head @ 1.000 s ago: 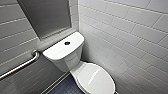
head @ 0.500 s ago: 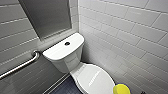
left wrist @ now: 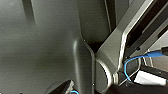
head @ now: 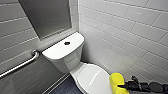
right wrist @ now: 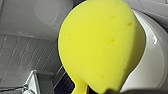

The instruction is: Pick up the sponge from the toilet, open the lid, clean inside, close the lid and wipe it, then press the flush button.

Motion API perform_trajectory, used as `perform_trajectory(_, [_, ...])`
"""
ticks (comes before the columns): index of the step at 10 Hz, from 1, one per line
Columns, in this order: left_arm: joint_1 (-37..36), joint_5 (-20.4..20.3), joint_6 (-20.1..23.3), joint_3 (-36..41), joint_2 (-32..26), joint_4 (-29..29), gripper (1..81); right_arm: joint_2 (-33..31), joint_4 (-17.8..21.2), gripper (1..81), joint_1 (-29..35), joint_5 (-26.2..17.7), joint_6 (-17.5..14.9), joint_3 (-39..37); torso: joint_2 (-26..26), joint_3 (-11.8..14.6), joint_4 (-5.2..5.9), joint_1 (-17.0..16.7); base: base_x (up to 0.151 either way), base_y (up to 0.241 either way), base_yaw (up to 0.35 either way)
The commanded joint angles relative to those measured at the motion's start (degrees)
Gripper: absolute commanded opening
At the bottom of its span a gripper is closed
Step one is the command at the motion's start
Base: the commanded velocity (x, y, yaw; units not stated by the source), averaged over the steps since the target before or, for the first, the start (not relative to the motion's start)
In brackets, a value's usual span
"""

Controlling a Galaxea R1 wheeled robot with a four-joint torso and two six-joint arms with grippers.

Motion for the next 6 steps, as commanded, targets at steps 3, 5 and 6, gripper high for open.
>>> perform_trajectory(3, [0.98,4.18,0.42,-0.63,0.57,0.08,81.1,10.90,2.89,1.0,13.65,-11.58,3.03,-13.53,0.02,-1.77,0.00,0.02,0.000,0.000,0.000])
perform_trajectory(5, [0.99,4.18,0.42,-1.78,1.45,0.00,81.1,18.65,2.80,1.0,17.60,-15.28,3.65,-21.27,0.05,-2.14,0.00,0.05,0.000,0.000,0.000])
perform_trajectory(6, [0.99,4.18,0.42,-1.78,1.45,0.00,81.1,22.24,2.80,1.0,19.01,-16.43,4.00,-25.48,0.05,-2.10,0.00,0.05,0.000,0.000,0.000])
